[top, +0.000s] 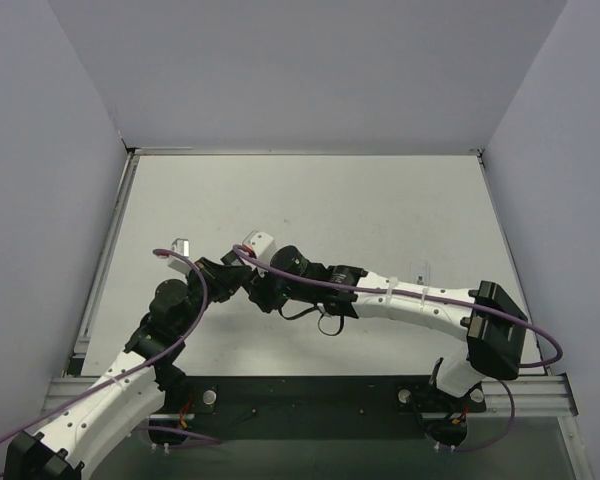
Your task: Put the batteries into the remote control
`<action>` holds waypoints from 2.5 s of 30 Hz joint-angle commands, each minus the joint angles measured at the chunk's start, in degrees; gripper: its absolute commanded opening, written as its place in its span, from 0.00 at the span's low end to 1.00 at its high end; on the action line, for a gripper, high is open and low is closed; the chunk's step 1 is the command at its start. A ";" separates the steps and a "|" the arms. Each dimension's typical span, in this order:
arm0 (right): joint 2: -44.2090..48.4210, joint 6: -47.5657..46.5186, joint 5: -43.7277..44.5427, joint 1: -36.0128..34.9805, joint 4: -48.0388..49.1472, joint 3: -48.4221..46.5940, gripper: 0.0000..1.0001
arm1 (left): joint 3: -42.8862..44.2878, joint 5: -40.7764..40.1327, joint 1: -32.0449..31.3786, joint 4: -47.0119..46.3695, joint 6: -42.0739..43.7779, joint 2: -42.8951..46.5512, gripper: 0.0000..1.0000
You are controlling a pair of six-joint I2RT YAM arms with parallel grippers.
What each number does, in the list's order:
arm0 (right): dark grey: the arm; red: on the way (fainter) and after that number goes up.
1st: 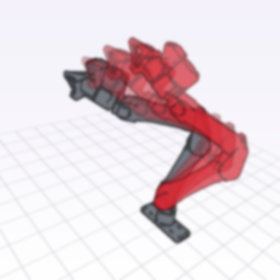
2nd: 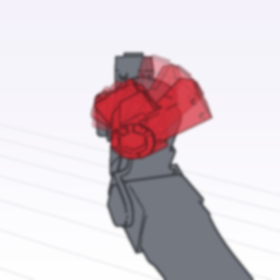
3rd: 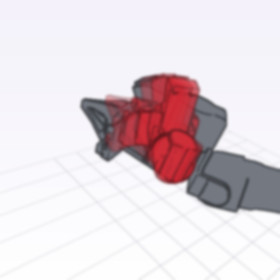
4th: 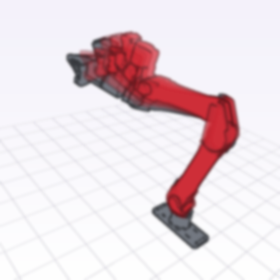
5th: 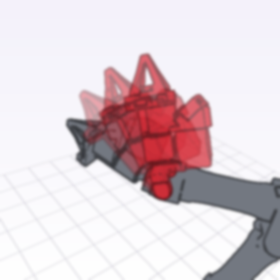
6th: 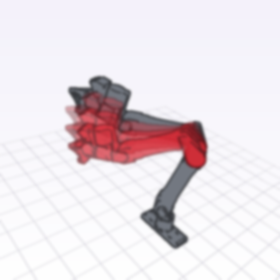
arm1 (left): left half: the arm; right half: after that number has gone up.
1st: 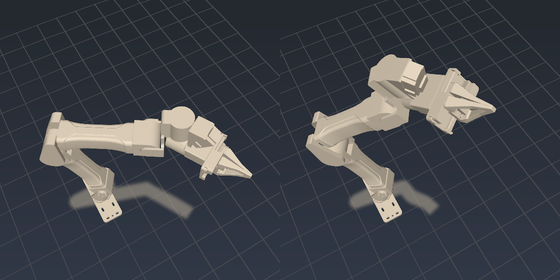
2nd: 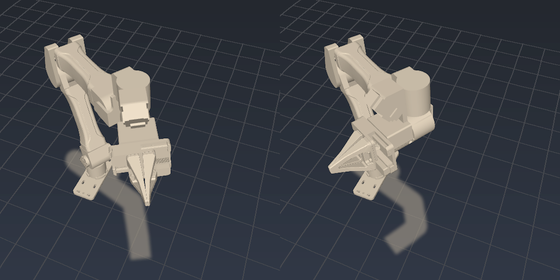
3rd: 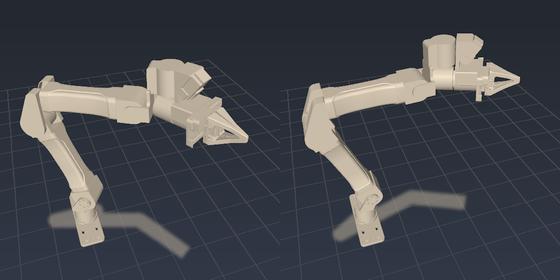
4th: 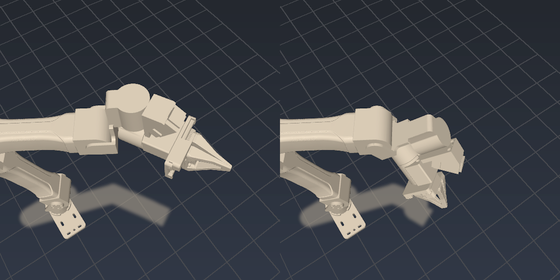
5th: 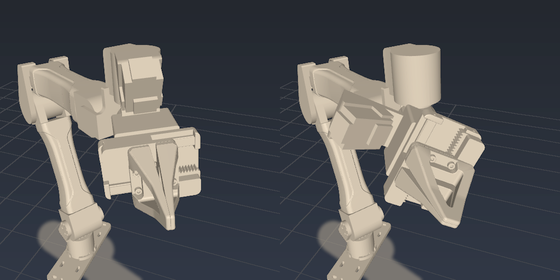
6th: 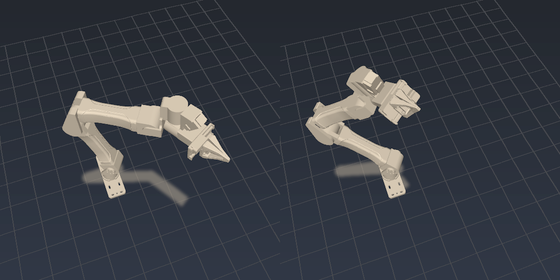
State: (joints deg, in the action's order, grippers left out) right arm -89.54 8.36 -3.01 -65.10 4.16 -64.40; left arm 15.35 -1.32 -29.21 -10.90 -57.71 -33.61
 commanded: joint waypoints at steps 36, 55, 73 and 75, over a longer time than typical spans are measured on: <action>5.34 1.47 11.35 4.78 -15.58 9.74 0.18 | -3.50 -12.92 2.05 -10.57 4.62 8.99 0.00; -7.41 12.82 10.56 39.26 -25.08 8.77 0.51 | 8.99 -2.90 2.14 19.50 17.19 21.91 0.00; -5.64 -11.96 -8.41 15.98 -9.53 -1.24 0.77 | 17.33 -7.29 2.14 32.77 22.11 29.03 0.00; -9.32 -13.19 -11.75 14.57 -7.78 -3.44 0.74 | 18.21 -7.99 2.14 34.18 22.64 30.44 0.00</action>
State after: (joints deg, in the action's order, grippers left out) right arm -92.68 1.15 -6.48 -47.99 -8.10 -63.68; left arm 30.04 -7.29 -27.35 19.99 -37.41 -5.43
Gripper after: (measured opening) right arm 0.761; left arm 0.265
